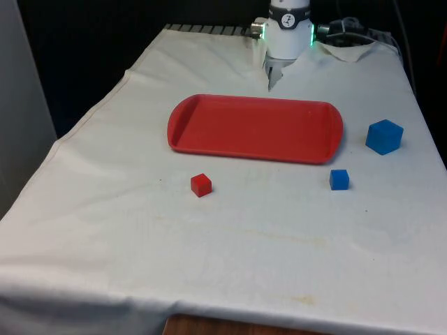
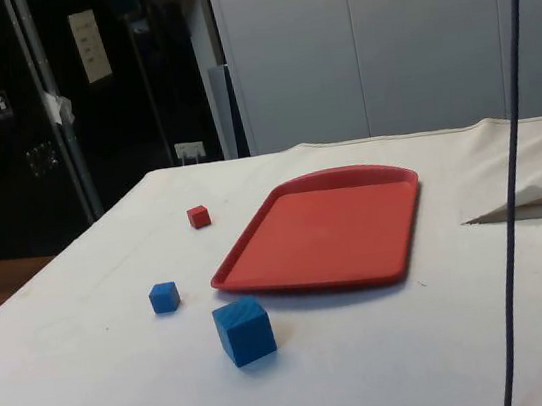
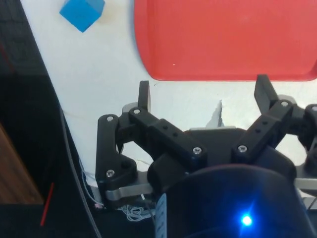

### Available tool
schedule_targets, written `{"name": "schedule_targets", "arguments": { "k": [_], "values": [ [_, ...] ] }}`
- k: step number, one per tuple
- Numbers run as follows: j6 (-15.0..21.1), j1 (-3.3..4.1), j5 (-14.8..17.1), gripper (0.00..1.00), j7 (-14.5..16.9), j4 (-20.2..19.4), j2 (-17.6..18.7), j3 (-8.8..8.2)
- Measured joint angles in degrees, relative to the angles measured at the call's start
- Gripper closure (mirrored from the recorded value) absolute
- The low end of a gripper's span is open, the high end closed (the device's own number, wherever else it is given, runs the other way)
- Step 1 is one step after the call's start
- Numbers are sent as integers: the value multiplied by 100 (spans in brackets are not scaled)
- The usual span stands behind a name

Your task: Pick up the largest block and place it onto the tray.

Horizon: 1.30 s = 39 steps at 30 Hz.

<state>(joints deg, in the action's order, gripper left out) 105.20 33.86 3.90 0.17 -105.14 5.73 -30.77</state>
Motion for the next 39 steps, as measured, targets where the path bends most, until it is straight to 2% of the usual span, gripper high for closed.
{"name": "schedule_targets", "arguments": {
  "k": [20,35,39],
  "values": [
    [138,6,0,0,-630,-52,178,619],
    [837,17,0,0,-1054,-533,252,1112],
    [1083,17,-17,0,-1220,-693,298,1295]
  ]
}}
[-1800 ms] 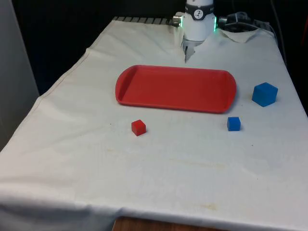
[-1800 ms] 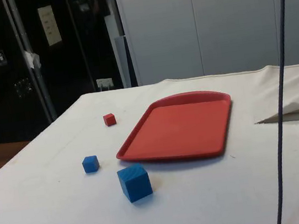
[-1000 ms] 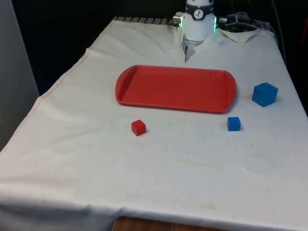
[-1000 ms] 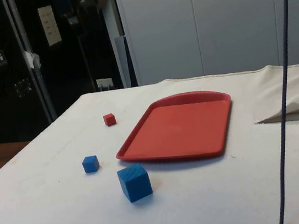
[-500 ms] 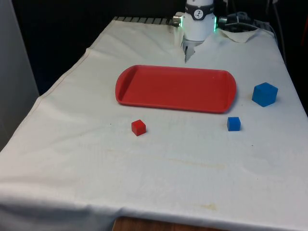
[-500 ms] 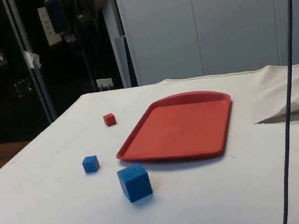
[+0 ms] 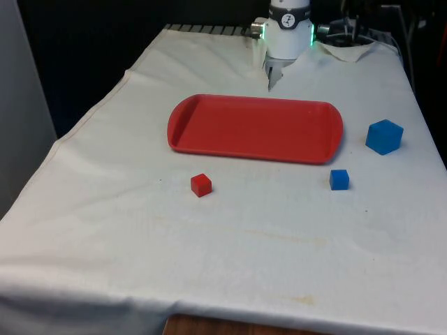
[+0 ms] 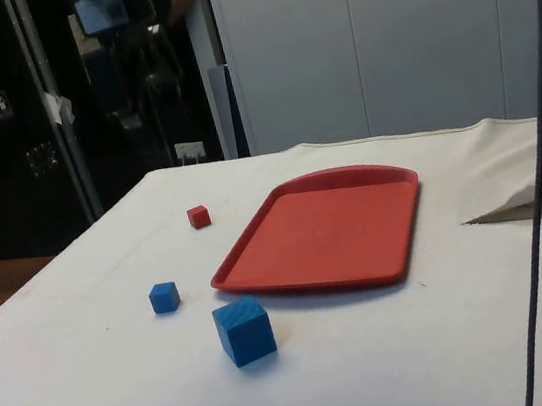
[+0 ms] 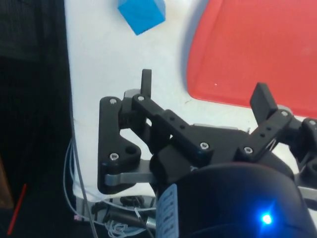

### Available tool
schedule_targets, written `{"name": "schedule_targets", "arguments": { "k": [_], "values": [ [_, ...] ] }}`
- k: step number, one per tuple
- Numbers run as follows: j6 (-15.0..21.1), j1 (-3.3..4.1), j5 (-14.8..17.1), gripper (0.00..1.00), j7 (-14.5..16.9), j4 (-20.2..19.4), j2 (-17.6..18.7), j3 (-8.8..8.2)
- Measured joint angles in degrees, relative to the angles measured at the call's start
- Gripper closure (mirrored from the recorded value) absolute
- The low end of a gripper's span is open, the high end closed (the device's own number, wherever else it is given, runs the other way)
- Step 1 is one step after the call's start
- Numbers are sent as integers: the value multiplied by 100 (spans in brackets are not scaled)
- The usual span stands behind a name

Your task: Pick up the largest block and place it onto the tray.

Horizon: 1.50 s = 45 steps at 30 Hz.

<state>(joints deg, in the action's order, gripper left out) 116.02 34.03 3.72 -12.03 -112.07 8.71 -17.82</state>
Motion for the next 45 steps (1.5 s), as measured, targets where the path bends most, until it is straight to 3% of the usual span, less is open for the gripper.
{"name": "schedule_targets", "arguments": {
  "k": [9,18,34,45],
  "values": [
    [453,6,-29,0,-304,-223,172,338],
    [945,11,-52,0,-418,-464,338,561],
    [1650,11,-63,0,-115,-579,854,773],
    [2074,11,-63,0,223,-968,882,779]
  ]
}}
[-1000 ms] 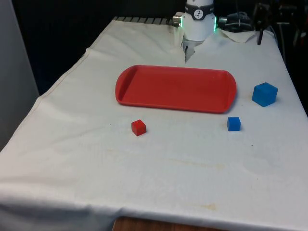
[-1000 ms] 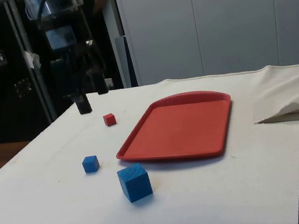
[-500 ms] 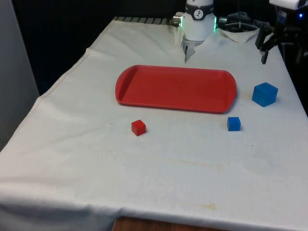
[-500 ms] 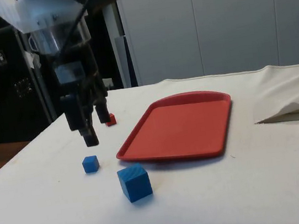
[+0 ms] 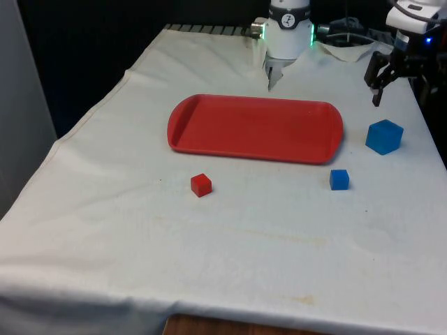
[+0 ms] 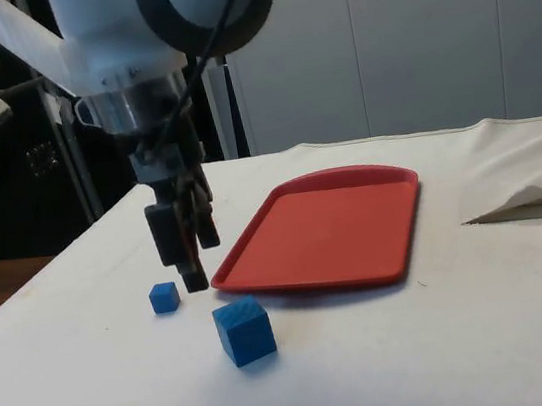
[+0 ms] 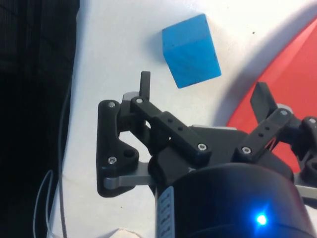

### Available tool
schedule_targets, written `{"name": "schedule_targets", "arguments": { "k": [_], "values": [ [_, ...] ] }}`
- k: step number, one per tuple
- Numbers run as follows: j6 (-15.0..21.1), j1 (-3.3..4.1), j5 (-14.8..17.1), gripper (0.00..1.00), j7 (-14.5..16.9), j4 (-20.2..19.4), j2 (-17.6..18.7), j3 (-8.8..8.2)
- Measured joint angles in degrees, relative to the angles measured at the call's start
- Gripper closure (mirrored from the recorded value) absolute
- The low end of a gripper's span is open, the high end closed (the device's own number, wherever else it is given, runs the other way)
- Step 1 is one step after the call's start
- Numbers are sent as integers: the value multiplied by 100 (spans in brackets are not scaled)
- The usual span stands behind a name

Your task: Pick up the largest block and place it onto the tray.

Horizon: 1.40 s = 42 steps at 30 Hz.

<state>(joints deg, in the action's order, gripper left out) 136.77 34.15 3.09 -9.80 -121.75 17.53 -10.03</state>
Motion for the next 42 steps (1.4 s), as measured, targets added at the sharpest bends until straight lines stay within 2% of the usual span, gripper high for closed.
{"name": "schedule_targets", "arguments": {
  "k": [13,16,22,26,34,42],
  "values": [
    [877,-6,0,0,286,-481,57,23],
    [945,-6,0,0,304,-510,69,29],
    [1329,-6,0,0,424,-688,149,46],
    [1599,-11,0,0,625,-756,275,46],
    [1856,-29,0,0,974,-762,487,46],
    [1994,-17,0,0,1146,-900,493,80]
  ]
}}
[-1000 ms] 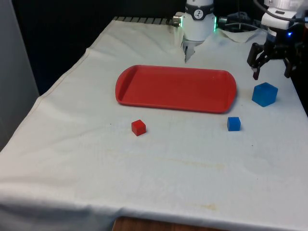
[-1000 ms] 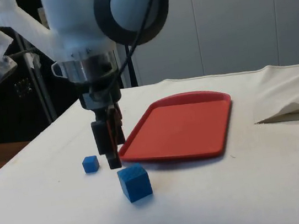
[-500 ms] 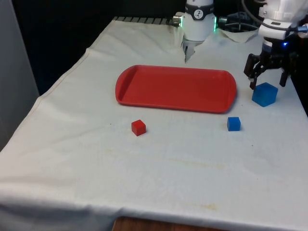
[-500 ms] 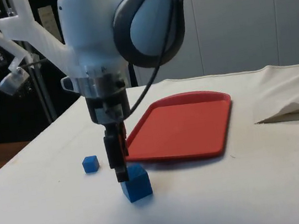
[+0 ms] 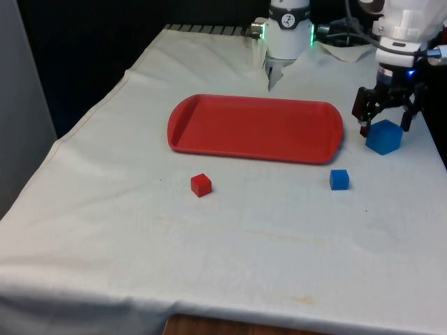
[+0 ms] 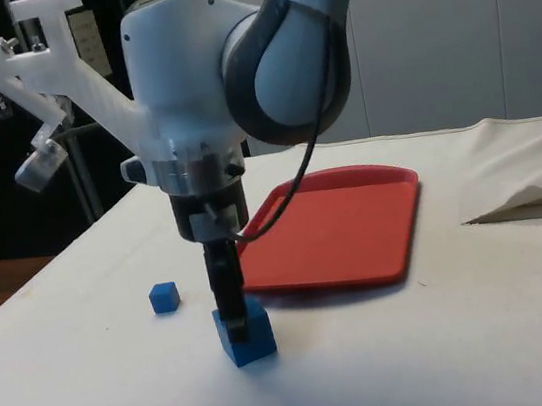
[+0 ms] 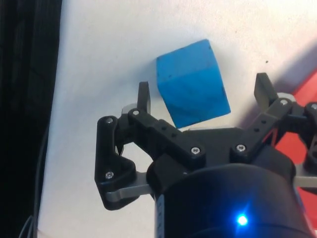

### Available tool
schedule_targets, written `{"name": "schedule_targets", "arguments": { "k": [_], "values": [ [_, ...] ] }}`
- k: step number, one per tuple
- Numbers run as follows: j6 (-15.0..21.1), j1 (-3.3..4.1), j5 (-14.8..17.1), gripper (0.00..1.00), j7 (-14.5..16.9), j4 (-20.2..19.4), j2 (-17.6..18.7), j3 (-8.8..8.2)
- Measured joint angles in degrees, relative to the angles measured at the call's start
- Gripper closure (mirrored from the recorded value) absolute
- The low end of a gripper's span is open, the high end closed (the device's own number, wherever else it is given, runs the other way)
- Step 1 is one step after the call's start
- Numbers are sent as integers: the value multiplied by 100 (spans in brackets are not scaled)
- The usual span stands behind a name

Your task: Pick up the largest block and place it onto the tray.

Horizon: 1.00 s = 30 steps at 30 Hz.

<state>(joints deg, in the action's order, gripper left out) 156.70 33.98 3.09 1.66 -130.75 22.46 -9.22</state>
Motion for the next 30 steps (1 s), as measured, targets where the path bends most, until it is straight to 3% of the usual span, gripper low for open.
{"name": "schedule_targets", "arguments": {
  "k": [12,13,14,15,16,20,21,30],
  "values": [
    [212,0,0,3,201,-120,52,34],
    [212,0,0,11,201,-120,52,34],
    [212,0,0,11,206,-120,63,34],
    [218,0,0,26,212,-115,69,34],
    [218,0,0,50,218,-109,74,34],
    [218,0,0,93,223,-109,80,34],
    [218,0,0,100,223,-109,80,40],
    [218,0,0,100,229,-103,80,40]
  ]
}}
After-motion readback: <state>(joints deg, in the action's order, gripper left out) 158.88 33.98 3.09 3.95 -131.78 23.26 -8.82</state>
